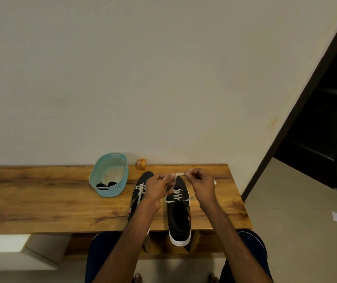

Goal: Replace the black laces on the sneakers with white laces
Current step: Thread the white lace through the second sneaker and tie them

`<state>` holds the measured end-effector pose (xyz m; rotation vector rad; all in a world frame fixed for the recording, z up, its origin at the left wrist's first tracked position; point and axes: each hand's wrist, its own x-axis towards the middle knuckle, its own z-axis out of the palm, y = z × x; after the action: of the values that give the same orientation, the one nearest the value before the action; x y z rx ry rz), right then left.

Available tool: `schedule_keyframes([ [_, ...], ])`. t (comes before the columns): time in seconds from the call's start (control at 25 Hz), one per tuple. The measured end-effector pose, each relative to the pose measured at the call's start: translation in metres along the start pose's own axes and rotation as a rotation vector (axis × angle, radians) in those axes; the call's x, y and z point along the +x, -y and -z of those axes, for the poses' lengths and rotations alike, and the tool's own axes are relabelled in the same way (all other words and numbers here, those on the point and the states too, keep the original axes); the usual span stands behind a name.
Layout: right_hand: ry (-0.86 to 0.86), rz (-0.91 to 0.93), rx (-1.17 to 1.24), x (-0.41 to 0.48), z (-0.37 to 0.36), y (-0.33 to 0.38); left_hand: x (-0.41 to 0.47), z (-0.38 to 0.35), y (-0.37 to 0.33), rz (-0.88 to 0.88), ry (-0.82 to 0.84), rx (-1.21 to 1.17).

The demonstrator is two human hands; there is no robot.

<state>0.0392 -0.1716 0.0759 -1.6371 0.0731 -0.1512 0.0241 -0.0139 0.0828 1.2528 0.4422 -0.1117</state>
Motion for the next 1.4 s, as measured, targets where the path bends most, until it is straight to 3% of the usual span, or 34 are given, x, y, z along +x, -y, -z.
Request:
schedule_keyframes([
  [0.2, -0.271, -0.446, 0.527, 0.022, 0.039, -0.024, 0.026, 0.05, 0.014, 0.09, -0.132, -0.384],
  [0.28, -0.347, -0.531, 0.646, 0.027, 0.056, -0.038, 0.034, 0.073, 0.023, 0.103, -0.195, -0.501],
  [0.44, -0.584, -0.582, 0.659, 0.031, 0.094, -0.07, 0.038, 0.12, 0.033, 0.127, -0.396, -0.609],
  [0.52, -0.643, -0.566, 0.446, 0.027, 0.113, -0.089, 0.034, 0.136, 0.042, 0.044, -0.555, -0.469],
  [0.56, -0.633, -0.562, 0.265, 0.023, 0.118, -0.096, 0.031, 0.139, 0.045, -0.046, -0.583, -0.301],
  [0.64, -0.568, -0.502, -0.103, 0.011, 0.114, -0.105, 0.021, 0.133, 0.055, -0.25, -0.5, 0.268],
  [0.72, -0.441, -0.285, -0.383, 0.0, 0.099, -0.107, 0.015, 0.112, 0.063, -0.44, -0.348, 0.867],
  [0.8, -0.208, -0.073, -0.495, -0.008, 0.071, -0.103, 0.014, 0.079, 0.069, -0.592, -0.208, 1.107],
  [0.88, 0.121, -0.041, -0.536, -0.014, 0.039, -0.099, 0.019, 0.046, 0.079, -0.569, -0.04, 1.171],
  [0.96, 0.334, -0.094, -0.641, -0.02, 0.015, -0.103, 0.025, 0.023, 0.094, -0.455, 0.063, 1.289],
  [1.04, 0.34, -0.089, -0.77, -0.026, 0.003, -0.112, 0.027, 0.016, 0.109, -0.358, 0.06, 1.353],
  [1.2, 0.303, -0.033, -0.909, -0.036, 0.002, -0.115, 0.023, 0.02, 0.123, -0.338, -0.023, 1.289],
  [1.4, 0.305, -0.024, -0.848, -0.04, 0.009, -0.113, 0.012, 0.033, 0.133, -0.295, -0.129, 1.069],
])
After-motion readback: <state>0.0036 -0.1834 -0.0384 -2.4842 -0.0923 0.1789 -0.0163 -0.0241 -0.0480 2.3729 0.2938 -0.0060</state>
